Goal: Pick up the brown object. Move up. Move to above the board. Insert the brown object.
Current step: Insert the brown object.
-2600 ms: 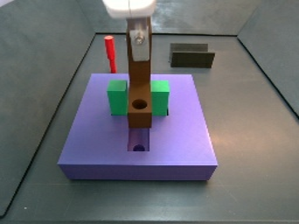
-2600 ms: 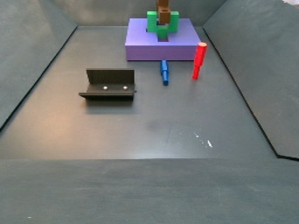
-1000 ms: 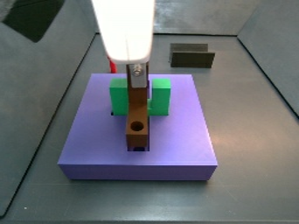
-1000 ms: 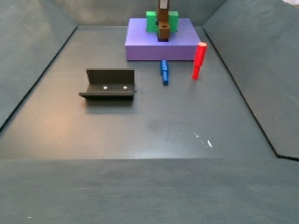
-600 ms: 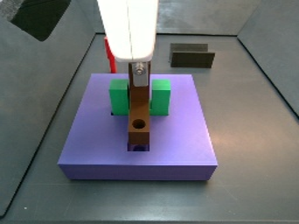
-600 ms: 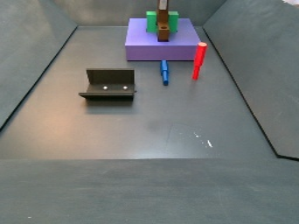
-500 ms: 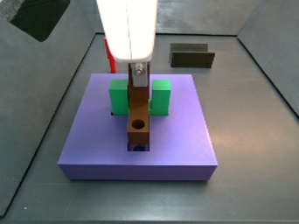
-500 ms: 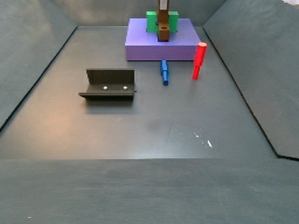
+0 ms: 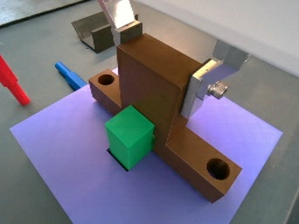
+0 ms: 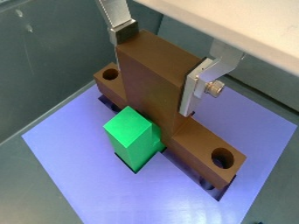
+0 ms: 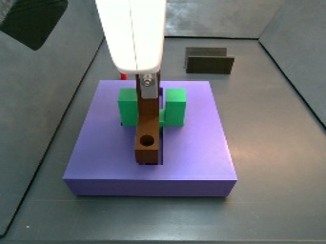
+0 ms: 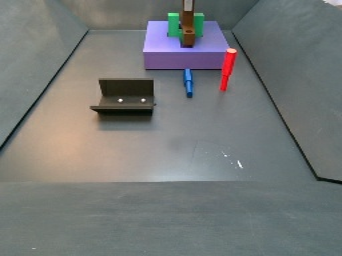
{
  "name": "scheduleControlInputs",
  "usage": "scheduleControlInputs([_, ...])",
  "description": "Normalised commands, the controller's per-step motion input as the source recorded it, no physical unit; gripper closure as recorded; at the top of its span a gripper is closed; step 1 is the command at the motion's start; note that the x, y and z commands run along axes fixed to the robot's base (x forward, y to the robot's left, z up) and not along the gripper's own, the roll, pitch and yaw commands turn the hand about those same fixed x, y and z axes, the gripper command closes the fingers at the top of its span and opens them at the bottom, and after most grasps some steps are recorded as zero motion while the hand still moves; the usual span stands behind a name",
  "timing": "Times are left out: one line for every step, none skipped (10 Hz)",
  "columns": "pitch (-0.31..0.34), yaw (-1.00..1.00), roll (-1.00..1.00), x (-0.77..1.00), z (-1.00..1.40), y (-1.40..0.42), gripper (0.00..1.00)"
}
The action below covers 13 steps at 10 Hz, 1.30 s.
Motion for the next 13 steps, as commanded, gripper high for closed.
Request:
scheduleControlInputs([0.0,0.0,0.03,0.0,-0.19,0.06,1.0])
scheduleControlInputs([0.0,0.0,0.04,0.0,-0.18,0.03,1.0])
scheduleControlInputs([0.0,0.0,0.01,0.0,-0.21,0.01,1.0])
scheduleControlInputs([0.0,0.0,0.01,0.0,-0.18,0.0,1.0])
scheduleControlInputs([0.0,0.0,0.03,0.05,-0.17,0.0,1.0])
scheduleControlInputs([0.0,0.0,0.02,0.22,-0.11,0.0,1.0])
scheduleControlInputs([0.0,0.0,0.01,0.18,-0.19,0.03,1.0])
scheduleControlInputs([0.0,0.0,0.02,0.16,-0.21,0.03,1.0])
scheduleControlInputs([0.0,-0.03,0.0,0.13,-0.22,0.0,1.0])
scheduleControlInputs([-0.007,-0.01,0.02,0.0,-0.31,0.0,1.0])
scheduleControlInputs([-0.017,0.0,0.0,0.0,-0.38,0.0,1.0])
scheduleControlInputs([-0.066,0.0,0.0,0.0,-0.47,0.0,1.0])
scheduleControlInputs([-0.094,0.0,0.0,0.0,-0.58,0.0,1.0])
